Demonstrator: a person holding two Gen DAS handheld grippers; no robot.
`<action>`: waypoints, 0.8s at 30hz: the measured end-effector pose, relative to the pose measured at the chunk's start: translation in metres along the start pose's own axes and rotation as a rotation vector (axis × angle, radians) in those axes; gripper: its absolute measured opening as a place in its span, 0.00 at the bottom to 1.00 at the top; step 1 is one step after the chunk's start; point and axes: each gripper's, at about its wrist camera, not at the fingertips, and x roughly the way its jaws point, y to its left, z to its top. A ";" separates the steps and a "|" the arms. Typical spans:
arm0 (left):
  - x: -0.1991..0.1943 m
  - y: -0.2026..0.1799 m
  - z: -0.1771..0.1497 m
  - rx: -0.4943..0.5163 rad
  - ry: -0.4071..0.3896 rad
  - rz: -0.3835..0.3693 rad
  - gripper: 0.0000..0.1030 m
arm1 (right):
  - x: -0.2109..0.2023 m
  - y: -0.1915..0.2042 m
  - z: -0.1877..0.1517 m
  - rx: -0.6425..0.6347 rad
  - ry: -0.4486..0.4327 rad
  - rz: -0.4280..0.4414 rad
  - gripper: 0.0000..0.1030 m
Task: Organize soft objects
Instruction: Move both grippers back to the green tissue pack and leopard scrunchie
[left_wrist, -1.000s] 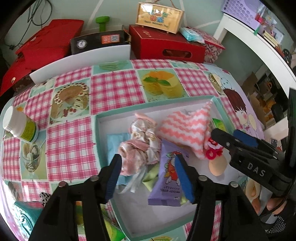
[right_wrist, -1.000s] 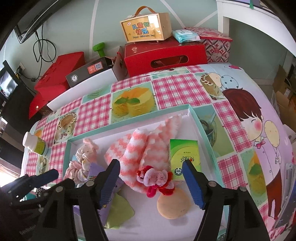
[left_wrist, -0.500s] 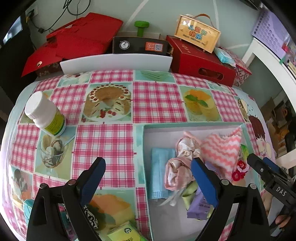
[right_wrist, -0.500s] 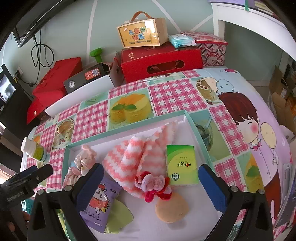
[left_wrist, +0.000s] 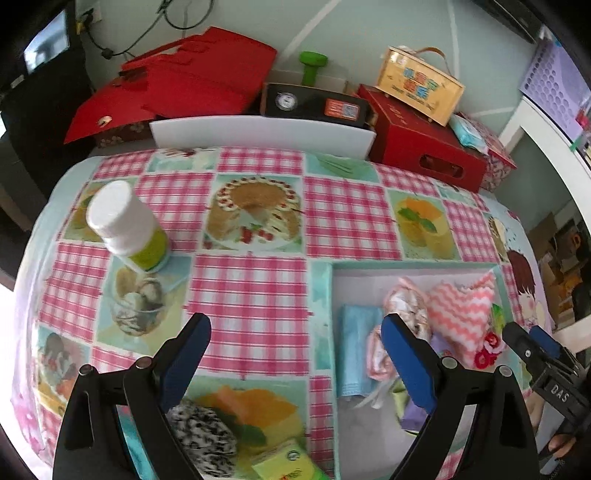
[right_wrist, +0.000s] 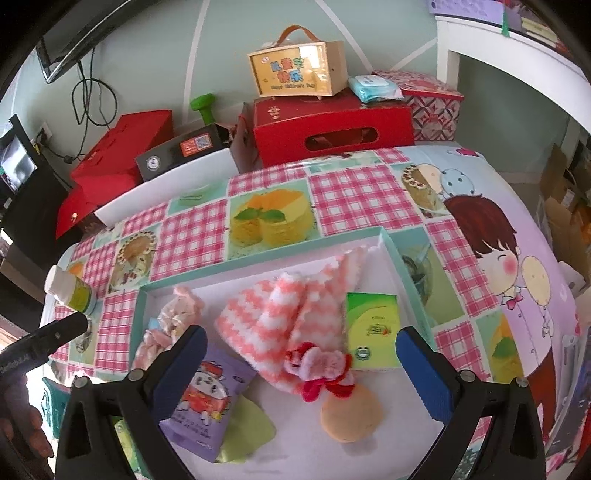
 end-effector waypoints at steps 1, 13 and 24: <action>-0.001 0.004 0.001 -0.006 -0.002 0.006 0.91 | 0.000 0.006 0.000 -0.013 0.001 0.003 1.00; -0.014 0.079 0.001 -0.150 -0.014 0.104 0.91 | 0.000 0.081 -0.010 -0.181 0.013 0.104 1.00; -0.030 0.119 -0.007 -0.255 -0.046 0.137 0.91 | 0.010 0.113 -0.020 -0.269 0.043 0.120 1.00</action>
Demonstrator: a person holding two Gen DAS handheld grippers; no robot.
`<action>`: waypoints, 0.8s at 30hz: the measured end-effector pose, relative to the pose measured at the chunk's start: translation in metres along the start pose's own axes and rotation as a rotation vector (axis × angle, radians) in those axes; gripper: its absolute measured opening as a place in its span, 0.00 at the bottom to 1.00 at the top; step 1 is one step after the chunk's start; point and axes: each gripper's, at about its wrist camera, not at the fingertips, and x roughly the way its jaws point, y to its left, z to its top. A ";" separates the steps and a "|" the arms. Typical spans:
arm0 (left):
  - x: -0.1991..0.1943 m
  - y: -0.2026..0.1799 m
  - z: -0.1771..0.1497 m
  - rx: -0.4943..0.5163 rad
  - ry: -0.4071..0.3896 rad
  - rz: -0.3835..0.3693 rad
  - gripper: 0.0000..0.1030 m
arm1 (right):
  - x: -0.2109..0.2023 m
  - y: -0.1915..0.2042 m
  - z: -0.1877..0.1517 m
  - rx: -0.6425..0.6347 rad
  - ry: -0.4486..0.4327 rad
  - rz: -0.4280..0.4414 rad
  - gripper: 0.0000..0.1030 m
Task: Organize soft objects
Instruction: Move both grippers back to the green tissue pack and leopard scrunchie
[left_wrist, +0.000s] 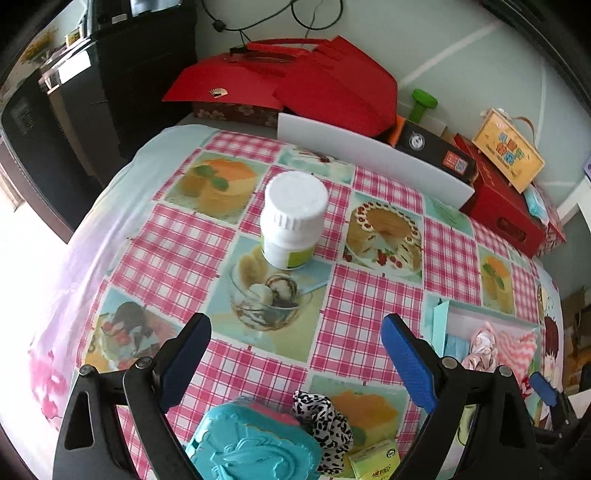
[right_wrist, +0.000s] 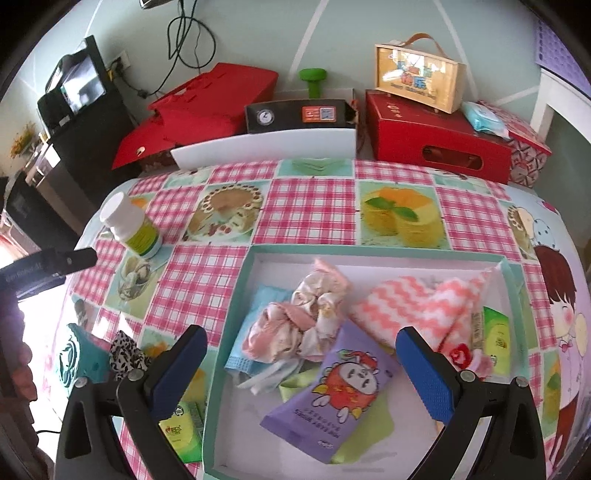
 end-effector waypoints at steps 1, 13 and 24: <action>-0.003 0.001 0.000 -0.006 -0.009 -0.001 0.91 | 0.000 0.002 0.000 -0.004 0.002 0.001 1.00; -0.033 0.000 -0.020 -0.051 -0.085 -0.046 0.91 | -0.022 0.031 -0.007 -0.062 -0.097 0.099 1.00; -0.057 0.010 -0.065 -0.080 -0.131 -0.063 0.91 | -0.038 0.048 -0.033 -0.099 -0.151 0.153 1.00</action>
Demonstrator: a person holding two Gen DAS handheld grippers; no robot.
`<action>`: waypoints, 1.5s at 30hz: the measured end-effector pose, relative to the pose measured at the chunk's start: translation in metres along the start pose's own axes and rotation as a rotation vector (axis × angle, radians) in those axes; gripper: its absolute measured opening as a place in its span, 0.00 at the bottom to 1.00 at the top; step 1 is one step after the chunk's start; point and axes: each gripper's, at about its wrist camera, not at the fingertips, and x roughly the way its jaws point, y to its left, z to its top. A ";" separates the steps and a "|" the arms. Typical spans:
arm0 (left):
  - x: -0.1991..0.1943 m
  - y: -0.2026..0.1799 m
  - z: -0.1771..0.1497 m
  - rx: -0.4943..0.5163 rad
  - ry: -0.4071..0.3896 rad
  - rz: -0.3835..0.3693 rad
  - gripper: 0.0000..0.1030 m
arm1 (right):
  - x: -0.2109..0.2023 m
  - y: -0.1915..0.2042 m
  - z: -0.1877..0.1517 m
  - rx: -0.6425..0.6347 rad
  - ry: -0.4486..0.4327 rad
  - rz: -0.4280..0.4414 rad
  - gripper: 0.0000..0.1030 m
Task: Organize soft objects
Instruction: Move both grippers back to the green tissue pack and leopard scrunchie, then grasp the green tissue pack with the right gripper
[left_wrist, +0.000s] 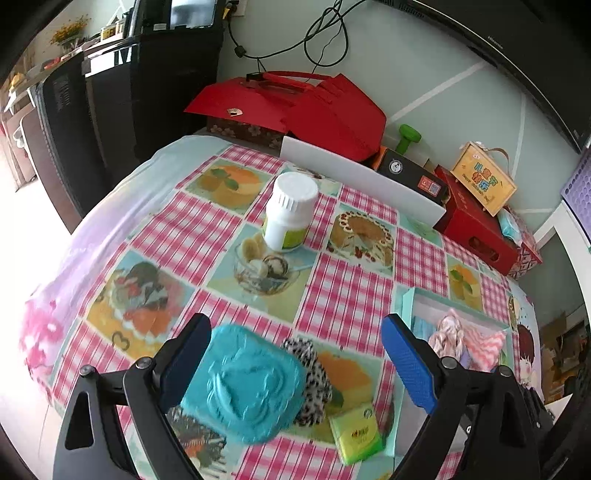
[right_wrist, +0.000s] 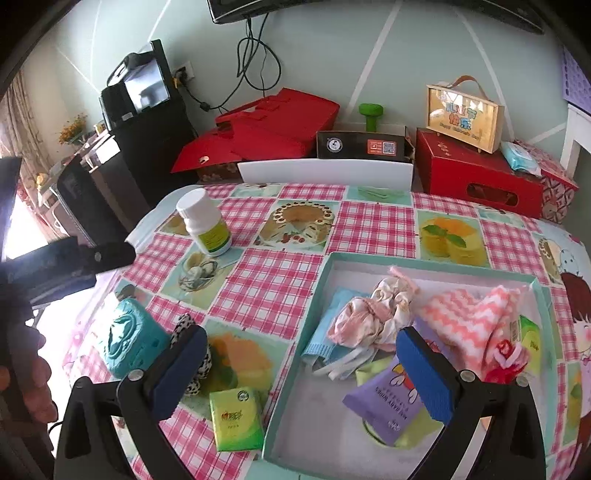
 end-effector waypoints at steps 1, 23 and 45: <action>-0.002 0.002 -0.004 -0.005 0.001 0.003 0.91 | -0.001 0.001 -0.001 -0.002 -0.002 0.004 1.00; -0.004 0.053 -0.078 -0.062 0.153 0.063 0.91 | 0.014 0.045 -0.060 -0.145 0.121 0.084 0.88; 0.024 0.054 -0.087 -0.070 0.214 0.035 0.91 | 0.058 0.072 -0.070 -0.284 0.219 0.098 0.67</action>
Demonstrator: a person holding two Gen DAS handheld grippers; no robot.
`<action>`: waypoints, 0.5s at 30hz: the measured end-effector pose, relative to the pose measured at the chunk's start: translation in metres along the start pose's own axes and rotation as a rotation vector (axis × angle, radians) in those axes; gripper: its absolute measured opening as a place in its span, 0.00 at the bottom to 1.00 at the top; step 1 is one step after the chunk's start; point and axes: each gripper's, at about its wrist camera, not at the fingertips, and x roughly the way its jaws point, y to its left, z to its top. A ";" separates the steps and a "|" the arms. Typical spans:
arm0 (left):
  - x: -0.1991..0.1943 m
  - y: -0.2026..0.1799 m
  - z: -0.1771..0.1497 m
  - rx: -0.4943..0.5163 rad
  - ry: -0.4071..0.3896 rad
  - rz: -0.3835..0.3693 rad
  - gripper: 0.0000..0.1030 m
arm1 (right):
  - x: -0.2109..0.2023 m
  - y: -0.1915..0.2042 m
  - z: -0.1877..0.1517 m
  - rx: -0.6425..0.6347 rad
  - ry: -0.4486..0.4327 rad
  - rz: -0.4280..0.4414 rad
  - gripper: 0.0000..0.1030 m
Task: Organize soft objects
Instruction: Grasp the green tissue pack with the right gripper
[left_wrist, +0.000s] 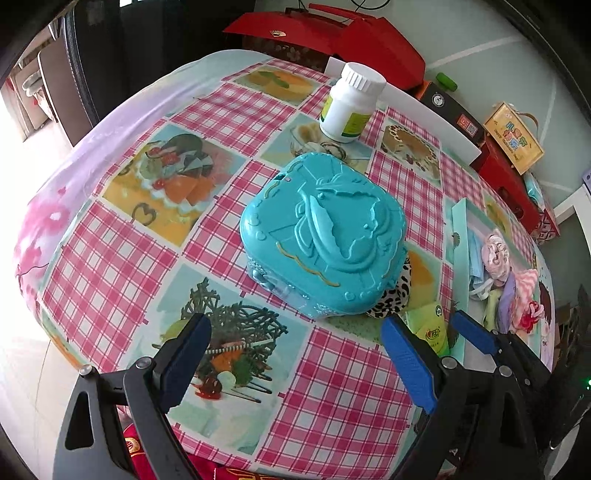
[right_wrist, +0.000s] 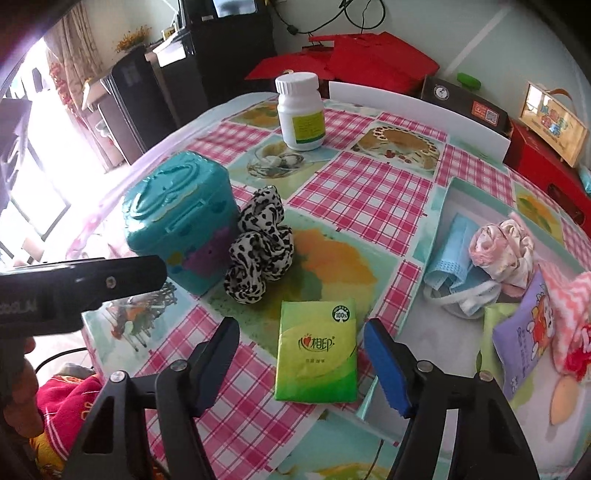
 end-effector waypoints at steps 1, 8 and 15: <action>0.001 0.000 0.000 0.001 0.001 -0.001 0.91 | 0.001 0.000 0.001 -0.002 0.003 -0.001 0.65; 0.004 -0.002 0.000 0.006 0.008 -0.002 0.91 | 0.013 -0.002 0.005 -0.002 0.037 -0.013 0.62; 0.005 -0.002 -0.001 0.009 0.010 -0.003 0.91 | 0.020 0.005 -0.002 -0.017 0.083 0.005 0.58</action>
